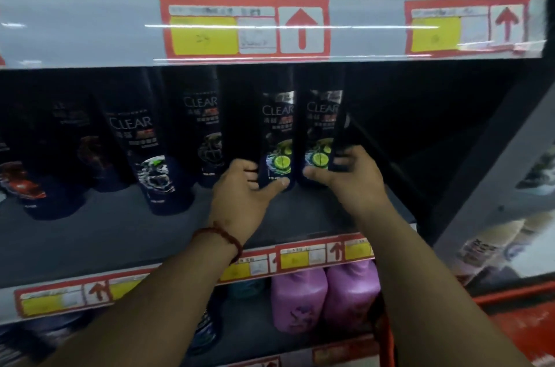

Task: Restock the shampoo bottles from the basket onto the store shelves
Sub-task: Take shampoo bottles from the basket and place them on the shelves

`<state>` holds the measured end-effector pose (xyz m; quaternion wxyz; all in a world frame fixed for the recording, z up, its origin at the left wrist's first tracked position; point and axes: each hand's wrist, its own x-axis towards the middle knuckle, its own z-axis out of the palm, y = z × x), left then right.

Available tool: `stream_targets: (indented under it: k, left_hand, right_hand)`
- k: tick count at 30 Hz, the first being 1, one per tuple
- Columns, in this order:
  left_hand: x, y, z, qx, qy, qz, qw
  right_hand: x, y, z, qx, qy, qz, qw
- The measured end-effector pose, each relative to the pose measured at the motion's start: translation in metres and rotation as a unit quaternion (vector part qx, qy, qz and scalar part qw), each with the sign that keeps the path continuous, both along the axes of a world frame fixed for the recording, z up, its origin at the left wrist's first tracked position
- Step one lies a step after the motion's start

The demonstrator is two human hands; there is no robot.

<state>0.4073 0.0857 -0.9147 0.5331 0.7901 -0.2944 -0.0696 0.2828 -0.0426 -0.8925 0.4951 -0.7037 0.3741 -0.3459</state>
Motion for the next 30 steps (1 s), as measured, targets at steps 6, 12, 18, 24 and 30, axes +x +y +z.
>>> stream_targets:
  k: [6, 12, 18, 24, 30]
  left_hand:
    - [0.009, -0.004, -0.011, -0.016, 0.014, 0.029, 0.999]
    - [0.010, -0.007, -0.011, -0.008, 0.014, 0.035, 0.999]
    - [0.007, -0.005, -0.009, -0.004, 0.005, 0.024, 1.000]
    - [0.004, -0.003, -0.006, -0.004, 0.001, 0.005, 1.000]
    - [0.000, -0.003, -0.004, -0.010, -0.017, -0.006, 1.000]
  right_hand:
    - [0.004, -0.019, -0.018, -0.048, 0.034, 0.042, 0.997]
    - [0.005, -0.034, -0.018, -0.006, 0.033, 0.056, 0.998]
    - [0.000, -0.047, -0.025, 0.029, 0.000, 0.104, 0.994]
    - [0.001, -0.052, -0.033, 0.030, -0.024, 0.124, 0.992]
    - [0.001, -0.053, -0.037, 0.019, -0.033, 0.135, 0.990]
